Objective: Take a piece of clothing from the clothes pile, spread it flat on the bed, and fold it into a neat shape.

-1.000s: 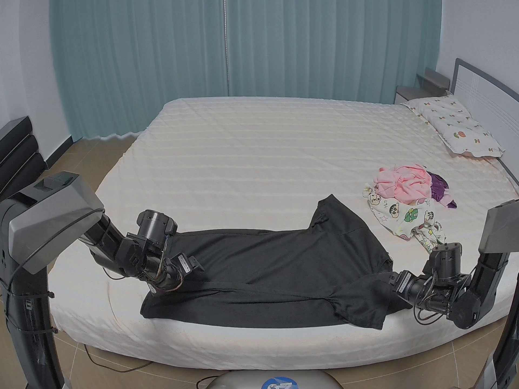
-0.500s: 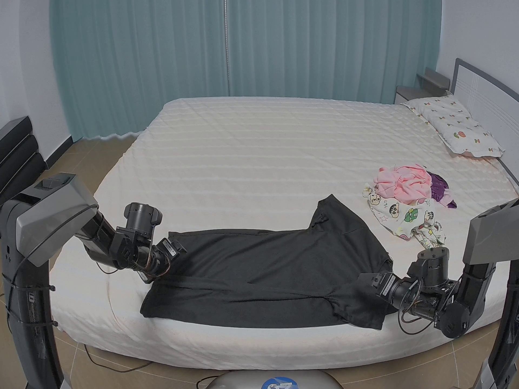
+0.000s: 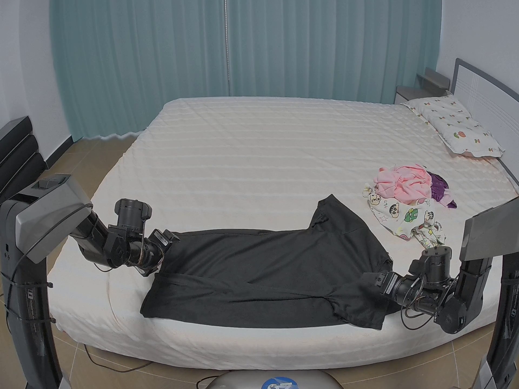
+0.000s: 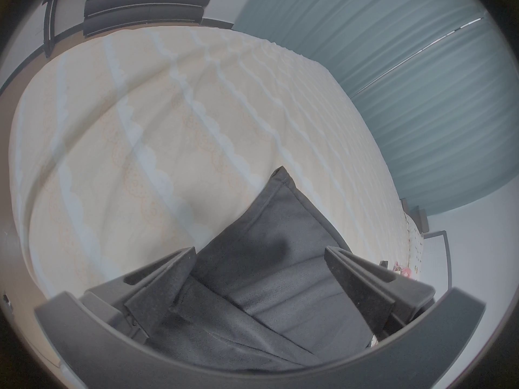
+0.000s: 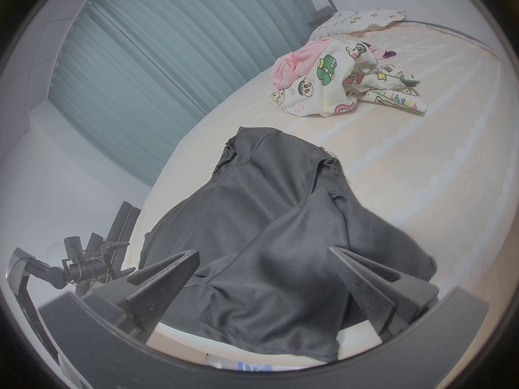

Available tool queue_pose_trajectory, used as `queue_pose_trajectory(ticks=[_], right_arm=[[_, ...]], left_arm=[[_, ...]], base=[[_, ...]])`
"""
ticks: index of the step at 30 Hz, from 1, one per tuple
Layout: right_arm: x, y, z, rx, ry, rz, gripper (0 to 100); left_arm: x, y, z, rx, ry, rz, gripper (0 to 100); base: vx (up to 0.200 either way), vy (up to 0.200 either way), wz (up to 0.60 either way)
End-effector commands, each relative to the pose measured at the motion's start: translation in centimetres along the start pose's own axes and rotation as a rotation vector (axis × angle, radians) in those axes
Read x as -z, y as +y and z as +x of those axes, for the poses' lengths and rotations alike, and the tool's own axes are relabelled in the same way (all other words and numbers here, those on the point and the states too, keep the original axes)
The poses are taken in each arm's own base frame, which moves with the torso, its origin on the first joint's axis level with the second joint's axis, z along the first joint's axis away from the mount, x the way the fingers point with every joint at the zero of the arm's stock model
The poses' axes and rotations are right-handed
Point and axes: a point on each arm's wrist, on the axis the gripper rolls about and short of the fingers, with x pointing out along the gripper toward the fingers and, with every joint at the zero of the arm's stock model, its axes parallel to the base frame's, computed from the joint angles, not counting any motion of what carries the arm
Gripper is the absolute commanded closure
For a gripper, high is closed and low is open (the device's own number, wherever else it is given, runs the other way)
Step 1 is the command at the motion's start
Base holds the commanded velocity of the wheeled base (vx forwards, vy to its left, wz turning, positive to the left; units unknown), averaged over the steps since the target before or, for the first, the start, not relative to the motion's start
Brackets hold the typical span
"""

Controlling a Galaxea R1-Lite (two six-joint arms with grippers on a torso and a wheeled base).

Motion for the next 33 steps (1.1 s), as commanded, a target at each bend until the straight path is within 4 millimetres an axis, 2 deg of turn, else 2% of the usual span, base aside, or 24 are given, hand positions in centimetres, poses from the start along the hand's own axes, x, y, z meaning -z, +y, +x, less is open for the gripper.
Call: queue_pose_trajectory(ticks=[1,11,17,18,25,33], right_arm=[[-0.8,-1.6,0.6,-0.009,0.013,0.009,0],[-0.8,-2.4,3.3,-0.031,0.026,-0.05,0],[-0.9,-2.4,4.1,-0.034,0.023,-0.06,0],[-0.8,-2.5,4.4,-0.028,0.033,-0.061,100],[-1.2,-2.5,4.6,-0.029,0.019,-0.079,100],[-2.8,-2.3,3.7,-0.045,-0.037,-0.066,100]], left_arm=[[0.1,0.4,0.0,-0.005,0.015,-0.008,0],[0.1,0.4,0.0,-0.006,0.017,-0.014,0],[0.1,0.4,0.0,-0.005,0.015,-0.014,0],[0.1,0.4,0.0,-0.005,0.015,-0.014,0],[0.1,0.4,0.0,-0.005,0.015,-0.014,0],[0.1,0.4,0.0,-0.006,0.016,-0.014,0]], base=[[0.0,0.0,0.0],[0.0,0.0,0.0],[0.0,0.0,0.0],[0.0,0.0,0.0],[0.0,0.0,0.0],[0.0,0.0,0.0]])
